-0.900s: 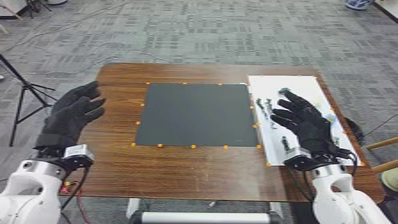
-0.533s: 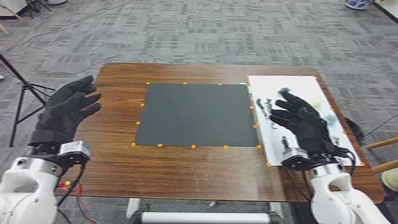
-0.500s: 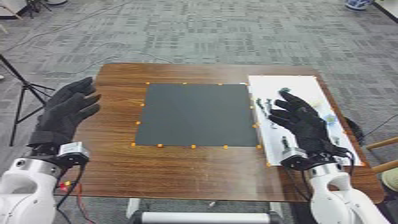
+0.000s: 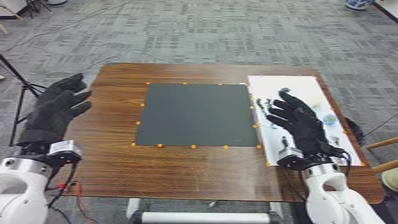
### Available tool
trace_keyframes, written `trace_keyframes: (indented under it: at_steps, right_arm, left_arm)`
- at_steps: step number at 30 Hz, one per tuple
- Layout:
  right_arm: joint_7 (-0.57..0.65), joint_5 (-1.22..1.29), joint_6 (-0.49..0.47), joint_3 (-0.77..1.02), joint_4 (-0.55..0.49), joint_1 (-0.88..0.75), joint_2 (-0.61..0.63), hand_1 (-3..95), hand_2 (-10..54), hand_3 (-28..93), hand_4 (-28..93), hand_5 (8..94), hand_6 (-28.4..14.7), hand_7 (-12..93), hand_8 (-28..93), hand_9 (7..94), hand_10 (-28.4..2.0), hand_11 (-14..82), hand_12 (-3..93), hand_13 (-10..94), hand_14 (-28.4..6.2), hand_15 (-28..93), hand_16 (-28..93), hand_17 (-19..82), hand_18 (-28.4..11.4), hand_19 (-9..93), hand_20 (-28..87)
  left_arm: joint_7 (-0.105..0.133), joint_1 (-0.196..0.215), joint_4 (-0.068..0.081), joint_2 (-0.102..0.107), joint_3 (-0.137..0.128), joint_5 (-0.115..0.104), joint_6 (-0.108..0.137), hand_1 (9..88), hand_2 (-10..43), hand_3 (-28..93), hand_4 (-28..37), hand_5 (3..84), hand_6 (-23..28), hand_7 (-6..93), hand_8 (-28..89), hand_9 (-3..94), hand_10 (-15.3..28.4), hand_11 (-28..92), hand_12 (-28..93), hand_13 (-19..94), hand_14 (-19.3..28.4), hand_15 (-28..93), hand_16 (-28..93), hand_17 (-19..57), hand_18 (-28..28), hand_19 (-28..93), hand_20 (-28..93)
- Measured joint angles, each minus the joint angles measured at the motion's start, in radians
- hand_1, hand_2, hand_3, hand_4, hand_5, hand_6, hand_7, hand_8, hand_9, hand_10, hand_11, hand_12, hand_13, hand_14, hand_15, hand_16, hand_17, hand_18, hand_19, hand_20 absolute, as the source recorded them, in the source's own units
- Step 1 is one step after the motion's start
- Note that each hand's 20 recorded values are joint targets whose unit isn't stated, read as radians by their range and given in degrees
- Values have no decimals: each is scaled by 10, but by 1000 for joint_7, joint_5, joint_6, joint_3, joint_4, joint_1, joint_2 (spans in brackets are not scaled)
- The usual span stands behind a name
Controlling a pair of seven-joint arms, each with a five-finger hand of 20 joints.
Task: Arrange flowers
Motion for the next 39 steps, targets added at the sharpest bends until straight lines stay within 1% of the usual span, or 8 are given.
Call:
trace_keyframes:
  at_steps: [5, 8, 12, 15, 23, 29, 35, 39]
  right_arm:
    - [-1, -7, 22, 1, -5, 1, 35, 224, -66, 862, -282, 417, -32, 323, -169, 441, -132, 274, 234, 390, -107, 454, 177, 113, -216, 501, 231]
    - [54, -89, 126, 3, -35, -9, 83, 237, -83, 868, -282, 433, -13, 358, -177, 484, -114, 332, 247, 452, -88, 498, 182, 124, -214, 507, 232]
    - [304, -378, 390, 16, -99, -49, 186, 229, -94, 860, -283, 448, -6, 403, -186, 489, -115, 435, 298, 465, -91, 570, 206, 142, -204, 527, 244]
    - [492, -534, 490, 80, -143, -114, 274, 218, -95, 859, -283, 459, 0, 470, -194, 482, -112, 509, 345, 467, -100, 647, 230, 161, -192, 564, 267]
    - [571, -865, 475, 148, -159, -291, 462, 218, -95, 849, -283, 515, -1, 561, -207, 489, -116, 562, 381, 490, -115, 740, 284, 189, -186, 603, 291]
    - [562, -1165, 568, 1, -137, -293, 442, 218, -95, 842, -283, 524, -1, 576, -213, 489, -116, 561, 383, 496, -116, 746, 302, 194, -185, 608, 294]
    - [541, -1338, 545, -32, -124, -286, 396, 211, -95, 850, -283, 476, -4, 558, -216, 485, -119, 592, 413, 467, -116, 733, 303, 182, -187, 600, 291]
    - [548, -1336, 525, -38, -120, -272, 394, 206, -95, 853, -283, 471, -4, 557, -216, 476, -119, 591, 417, 458, -117, 730, 301, 175, -188, 595, 288]
  left_arm:
    - [-9, 26, -4, 0, -19, 1, -16, 297, -95, 671, -282, 212, 15, 338, -157, 145, 99, 342, 122, 89, 122, 493, -88, -88, 190, 412, 112]
    - [-9, 40, -11, -4, -25, 0, -16, 297, -95, 671, -282, 212, 15, 340, -158, 145, 100, 341, 123, 89, 123, 494, -87, -89, 190, 411, 113]
    - [-9, 47, -11, -9, -25, -1, -16, 298, -95, 671, -280, 211, 15, 341, -159, 145, 100, 340, 126, 89, 124, 495, -86, -88, 190, 411, 114]
    - [-10, 44, -10, -8, -23, -1, -16, 299, -95, 670, -280, 211, 15, 341, -158, 145, 100, 340, 127, 89, 124, 496, -86, -89, 190, 411, 115]
    - [-11, 57, -15, -9, -37, -1, -16, 299, -95, 671, -280, 212, 15, 339, -158, 146, 101, 340, 128, 91, 125, 498, -86, -89, 190, 410, 115]
    - [-12, 61, -14, -9, -40, -3, -19, 298, -95, 673, -279, 211, 16, 338, -159, 146, 101, 339, 128, 92, 125, 497, -87, -89, 190, 409, 115]
    - [-19, 50, -13, -9, -36, -3, -29, 299, -95, 672, -279, 212, 16, 336, -157, 145, 101, 339, 128, 92, 126, 497, -88, -90, 190, 409, 116]
    - [-14, 49, -13, -8, -35, -35, -29, 298, -95, 674, -279, 214, 17, 335, -156, 146, 101, 339, 128, 92, 127, 496, -88, -89, 190, 410, 117]
